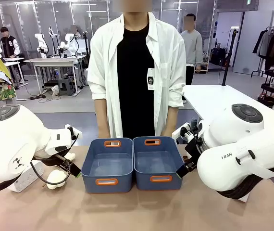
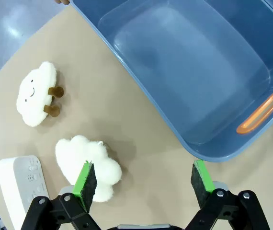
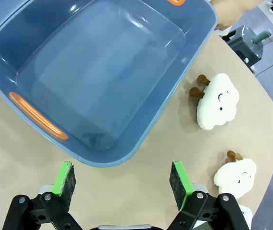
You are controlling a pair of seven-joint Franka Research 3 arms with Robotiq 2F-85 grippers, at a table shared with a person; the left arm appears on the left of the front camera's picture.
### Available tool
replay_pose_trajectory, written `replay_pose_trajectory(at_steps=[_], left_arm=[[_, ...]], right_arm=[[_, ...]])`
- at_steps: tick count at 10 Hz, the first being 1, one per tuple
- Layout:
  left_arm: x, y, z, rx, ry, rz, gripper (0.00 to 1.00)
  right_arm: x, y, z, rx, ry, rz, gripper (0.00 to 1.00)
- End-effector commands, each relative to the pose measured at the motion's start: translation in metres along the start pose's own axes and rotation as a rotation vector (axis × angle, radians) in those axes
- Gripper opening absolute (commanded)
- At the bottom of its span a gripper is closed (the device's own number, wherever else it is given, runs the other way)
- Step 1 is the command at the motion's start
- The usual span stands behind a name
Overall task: Sort the digital clocks into the basket.
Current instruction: Pick up the Digital clock from the table and place it into the empty Plastic storage basket.
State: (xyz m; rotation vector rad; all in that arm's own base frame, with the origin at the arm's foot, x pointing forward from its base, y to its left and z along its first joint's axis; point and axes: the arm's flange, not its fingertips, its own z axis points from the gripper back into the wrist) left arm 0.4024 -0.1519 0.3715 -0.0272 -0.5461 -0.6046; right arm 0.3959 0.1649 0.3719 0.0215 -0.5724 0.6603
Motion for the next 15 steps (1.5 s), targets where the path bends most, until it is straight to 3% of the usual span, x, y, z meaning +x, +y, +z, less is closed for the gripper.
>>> replay_pose_trajectory(at_steps=[1,3,4,7,8,9,10,12,14,15], left_arm=[[0.000,0.000,0.000,0.000,0.000,0.001,1.00],[0.000,0.000,0.000,0.000,0.000,0.000,1.00],[0.020,0.004,0.024,-0.052,-0.007,-0.025,1.00],[0.028,0.050,0.078,-0.454,0.085,0.105,1.00],[0.019,0.071,0.091,-0.648,0.042,0.220,1.00],[0.001,0.093,0.098,-0.766,0.031,0.358,1.00],[-0.028,0.118,0.103,-0.913,-0.029,0.470,1.00],[-0.101,0.160,0.124,-1.049,-0.239,0.616,1.00],[-0.176,0.193,0.145,-1.032,-0.358,0.812,1.00],[-0.202,0.201,0.156,-0.999,-0.393,0.848,1.00]], right_arm=[[0.000,0.000,0.000,0.001,0.000,-0.001,1.00],[0.000,0.000,0.000,0.000,0.000,0.000,1.00],[0.019,-0.011,0.022,0.093,0.011,-0.020,1.00],[0.046,-0.062,0.070,0.336,0.069,-0.191,1.00],[0.042,-0.078,0.084,0.484,0.064,-0.281,1.00],[0.031,-0.097,0.098,0.664,-0.016,-0.410,1.00],[0.006,-0.117,0.111,0.810,-0.034,-0.543,1.00],[-0.057,-0.150,0.146,0.941,-0.193,-0.747,1.00],[-0.124,-0.175,0.174,0.940,-0.310,-0.877,1.00],[-0.155,-0.183,0.186,0.922,-0.360,-0.916,1.00]])
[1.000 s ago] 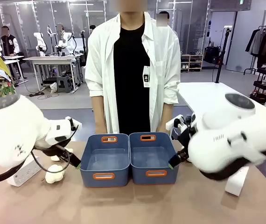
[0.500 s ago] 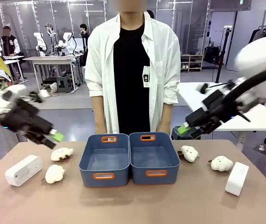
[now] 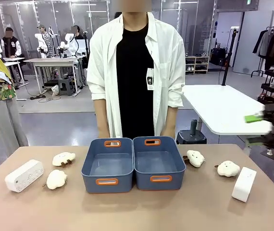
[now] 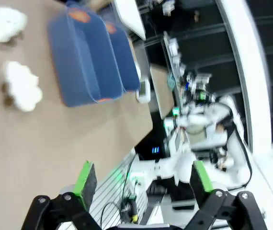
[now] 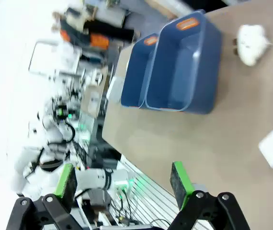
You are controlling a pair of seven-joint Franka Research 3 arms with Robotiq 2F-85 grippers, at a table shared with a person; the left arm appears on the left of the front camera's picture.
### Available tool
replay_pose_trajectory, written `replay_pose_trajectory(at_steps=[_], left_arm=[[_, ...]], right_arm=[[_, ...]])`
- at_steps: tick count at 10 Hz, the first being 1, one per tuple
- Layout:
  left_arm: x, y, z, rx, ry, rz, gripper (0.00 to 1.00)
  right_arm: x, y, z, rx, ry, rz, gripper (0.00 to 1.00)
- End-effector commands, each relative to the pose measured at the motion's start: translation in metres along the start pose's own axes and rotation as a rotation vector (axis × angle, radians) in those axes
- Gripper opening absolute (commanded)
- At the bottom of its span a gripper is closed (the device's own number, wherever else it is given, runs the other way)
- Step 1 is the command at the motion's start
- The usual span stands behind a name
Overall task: Sort the digital clocks into the basket.
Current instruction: Pick up the Digital clock from the table and place it into the empty Plastic storage basket.
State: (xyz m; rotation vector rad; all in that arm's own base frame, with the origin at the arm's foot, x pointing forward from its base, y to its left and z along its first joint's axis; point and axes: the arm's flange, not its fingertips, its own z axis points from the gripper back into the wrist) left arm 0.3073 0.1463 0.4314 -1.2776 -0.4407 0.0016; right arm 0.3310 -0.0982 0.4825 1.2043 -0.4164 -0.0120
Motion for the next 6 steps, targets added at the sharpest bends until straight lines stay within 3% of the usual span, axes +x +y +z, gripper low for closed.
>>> replay_pose_trajectory(at_steps=[1,3,5,6], left_arm=[[-0.022,0.001,0.037,0.002,-0.150,-0.020,1.00],[-0.029,-0.004,0.060,0.008,-0.240,-0.050,1.00],[-0.023,-0.004,0.059,0.023,-0.267,-0.046,1.00],[-0.026,0.001,0.079,0.029,-0.246,-0.015,1.00]], right_arm=[[-0.028,-0.007,0.032,0.013,-0.109,0.005,1.00],[-0.038,-0.021,0.055,-0.033,-0.158,-0.022,1.00],[-0.035,-0.029,0.057,-0.056,-0.221,-0.004,1.00],[-0.029,-0.034,0.050,-0.062,-0.289,0.034,1.00]])
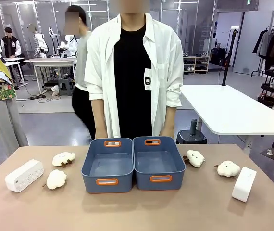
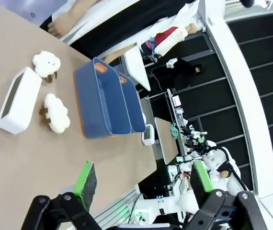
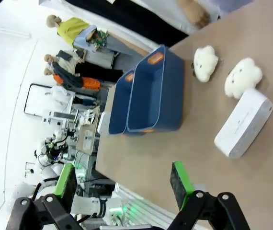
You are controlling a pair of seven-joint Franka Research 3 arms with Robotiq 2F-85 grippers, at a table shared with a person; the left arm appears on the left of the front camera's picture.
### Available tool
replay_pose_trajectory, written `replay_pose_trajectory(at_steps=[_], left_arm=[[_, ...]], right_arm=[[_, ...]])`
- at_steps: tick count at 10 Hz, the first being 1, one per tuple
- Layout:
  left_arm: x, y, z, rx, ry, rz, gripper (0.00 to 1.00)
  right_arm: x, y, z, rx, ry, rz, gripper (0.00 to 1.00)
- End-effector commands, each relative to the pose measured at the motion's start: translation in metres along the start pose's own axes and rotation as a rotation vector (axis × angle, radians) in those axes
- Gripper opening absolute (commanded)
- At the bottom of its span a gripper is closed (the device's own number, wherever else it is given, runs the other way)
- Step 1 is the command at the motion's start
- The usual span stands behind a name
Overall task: Sort the digital clocks into the basket.
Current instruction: Pick up the Digital clock from the table and place it into the empty Plastic storage basket.
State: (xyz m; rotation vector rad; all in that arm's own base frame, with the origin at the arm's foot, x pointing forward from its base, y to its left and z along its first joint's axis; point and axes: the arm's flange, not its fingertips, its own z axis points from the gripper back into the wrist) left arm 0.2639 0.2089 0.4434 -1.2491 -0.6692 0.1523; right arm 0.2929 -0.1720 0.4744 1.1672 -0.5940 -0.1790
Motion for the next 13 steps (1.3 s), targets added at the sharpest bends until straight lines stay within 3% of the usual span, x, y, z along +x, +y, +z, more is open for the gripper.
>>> replay_pose_trajectory(at_steps=[1,13], left_arm=[[-0.0038,0.0033,0.0058,0.001,0.007,0.007,1.00],[-0.0038,0.0033,0.0058,0.001,0.007,0.007,1.00]], right_arm=[[-0.0046,0.0028,0.0020,0.005,0.027,-0.018,1.00],[-0.0046,0.0028,0.0020,0.005,0.027,-0.018,1.00]])
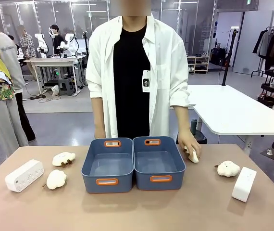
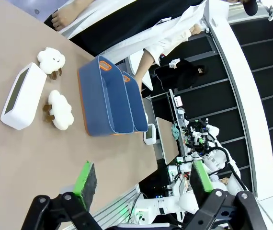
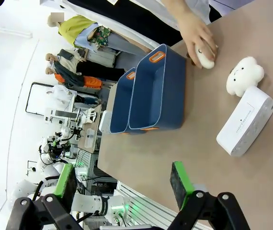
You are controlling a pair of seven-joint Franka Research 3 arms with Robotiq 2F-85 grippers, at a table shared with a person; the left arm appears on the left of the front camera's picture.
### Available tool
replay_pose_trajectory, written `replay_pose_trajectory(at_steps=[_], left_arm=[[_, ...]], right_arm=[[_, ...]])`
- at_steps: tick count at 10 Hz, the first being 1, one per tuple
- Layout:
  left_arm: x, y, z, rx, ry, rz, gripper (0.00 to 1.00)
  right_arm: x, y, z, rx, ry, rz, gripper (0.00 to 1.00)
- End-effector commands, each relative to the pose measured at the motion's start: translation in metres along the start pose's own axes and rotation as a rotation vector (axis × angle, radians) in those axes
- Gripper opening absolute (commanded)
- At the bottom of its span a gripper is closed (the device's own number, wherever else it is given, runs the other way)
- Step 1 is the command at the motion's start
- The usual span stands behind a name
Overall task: Sort the digital clocks into the basket.
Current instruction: Pick up the Digital clock from the table and place it into the empty Plastic storage basket.
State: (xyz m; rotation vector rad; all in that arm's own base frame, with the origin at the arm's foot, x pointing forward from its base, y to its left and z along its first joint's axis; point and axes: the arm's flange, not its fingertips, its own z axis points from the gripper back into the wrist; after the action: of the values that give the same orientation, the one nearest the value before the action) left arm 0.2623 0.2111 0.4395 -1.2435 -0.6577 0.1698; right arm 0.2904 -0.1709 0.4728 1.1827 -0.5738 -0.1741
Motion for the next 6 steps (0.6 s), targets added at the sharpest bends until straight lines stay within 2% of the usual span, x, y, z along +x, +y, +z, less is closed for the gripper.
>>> replay_pose_trajectory(at_steps=[1,6], left_arm=[[-0.0020,-0.0005,0.0037,-0.011,0.008,-0.010,1.00],[-0.0020,-0.0005,0.0037,-0.011,0.008,-0.010,1.00]], right_arm=[[-0.0015,0.0034,0.0020,-0.007,0.009,-0.007,1.00],[-0.0015,0.0034,0.0020,-0.007,0.009,-0.007,1.00]])
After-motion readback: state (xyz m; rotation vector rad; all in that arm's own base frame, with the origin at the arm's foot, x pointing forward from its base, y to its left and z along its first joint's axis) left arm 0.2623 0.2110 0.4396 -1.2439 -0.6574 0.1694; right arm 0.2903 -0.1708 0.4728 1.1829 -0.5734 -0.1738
